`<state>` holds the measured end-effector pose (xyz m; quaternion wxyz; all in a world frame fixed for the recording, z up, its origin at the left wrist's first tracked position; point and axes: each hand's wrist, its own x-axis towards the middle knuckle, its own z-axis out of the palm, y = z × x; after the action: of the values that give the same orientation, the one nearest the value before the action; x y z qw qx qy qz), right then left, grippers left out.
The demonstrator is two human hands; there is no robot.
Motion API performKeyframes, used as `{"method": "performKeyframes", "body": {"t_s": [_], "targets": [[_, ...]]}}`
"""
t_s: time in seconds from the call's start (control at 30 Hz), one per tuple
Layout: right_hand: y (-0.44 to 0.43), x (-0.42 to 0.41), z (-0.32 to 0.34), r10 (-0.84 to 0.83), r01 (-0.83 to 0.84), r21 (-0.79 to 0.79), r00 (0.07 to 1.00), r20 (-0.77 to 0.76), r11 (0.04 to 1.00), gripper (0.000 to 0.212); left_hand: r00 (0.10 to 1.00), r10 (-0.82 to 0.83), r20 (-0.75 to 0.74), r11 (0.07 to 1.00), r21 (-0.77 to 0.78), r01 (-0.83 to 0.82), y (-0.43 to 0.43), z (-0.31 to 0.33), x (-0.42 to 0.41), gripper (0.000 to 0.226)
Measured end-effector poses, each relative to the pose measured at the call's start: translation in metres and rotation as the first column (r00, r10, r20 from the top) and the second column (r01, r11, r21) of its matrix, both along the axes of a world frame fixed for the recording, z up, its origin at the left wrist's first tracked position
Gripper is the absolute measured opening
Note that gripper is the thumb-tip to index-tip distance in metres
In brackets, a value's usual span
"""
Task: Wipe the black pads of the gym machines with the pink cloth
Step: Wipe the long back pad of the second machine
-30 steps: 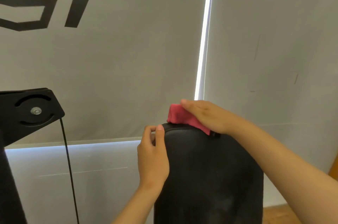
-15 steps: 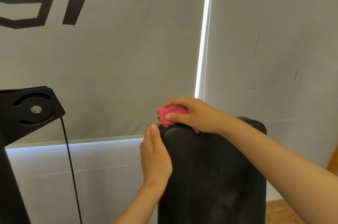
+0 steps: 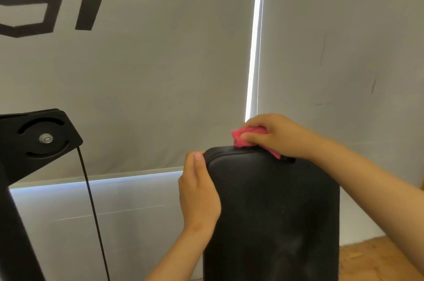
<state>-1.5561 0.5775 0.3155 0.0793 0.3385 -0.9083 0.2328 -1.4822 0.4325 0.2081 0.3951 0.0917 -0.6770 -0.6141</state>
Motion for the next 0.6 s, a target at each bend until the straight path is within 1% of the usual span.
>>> {"method": "performKeyframes", "body": {"t_s": [0.1, 0.17, 0.2, 0.27, 0.47, 0.6], "targets": [[-0.037, 0.014, -0.002, 0.082, -0.082, -0.063, 0.997, -0.012, 0.995, 0.022, 1.0, -0.019, -0.008, 0.999, 0.029, 0.019, 0.001, 0.002, 0.002, 0.038], [-0.059, 0.021, -0.004, 0.136, -0.137, -0.044, 0.991, -0.019, 0.99, 0.02, 0.999, -0.037, -0.026, 0.997, 0.06, 0.039, 0.003, 0.003, 0.004, 0.037], [-0.066, 0.024, -0.004, 0.148, -0.149, -0.003, 0.988, -0.029, 0.989, 0.017, 0.998, -0.048, -0.031, 0.996, 0.08, 0.05, 0.003, 0.005, 0.005, 0.036], [-0.072, 0.024, -0.005, 0.13, -0.127, 0.066, 0.99, -0.046, 0.99, 0.019, 0.997, -0.066, -0.037, 0.992, 0.107, 0.069, 0.004, 0.007, 0.006, 0.035], [-0.067, 0.024, -0.003, 0.088, -0.084, 0.063, 0.994, -0.058, 0.994, 0.017, 0.997, -0.058, -0.043, 0.993, 0.102, 0.062, 0.005, 0.009, 0.009, 0.036], [-0.063, 0.021, -0.003, 0.085, -0.083, 0.041, 0.996, -0.032, 0.996, 0.014, 0.999, -0.036, -0.037, 0.997, 0.071, 0.039, 0.002, 0.006, 0.007, 0.036]]}}
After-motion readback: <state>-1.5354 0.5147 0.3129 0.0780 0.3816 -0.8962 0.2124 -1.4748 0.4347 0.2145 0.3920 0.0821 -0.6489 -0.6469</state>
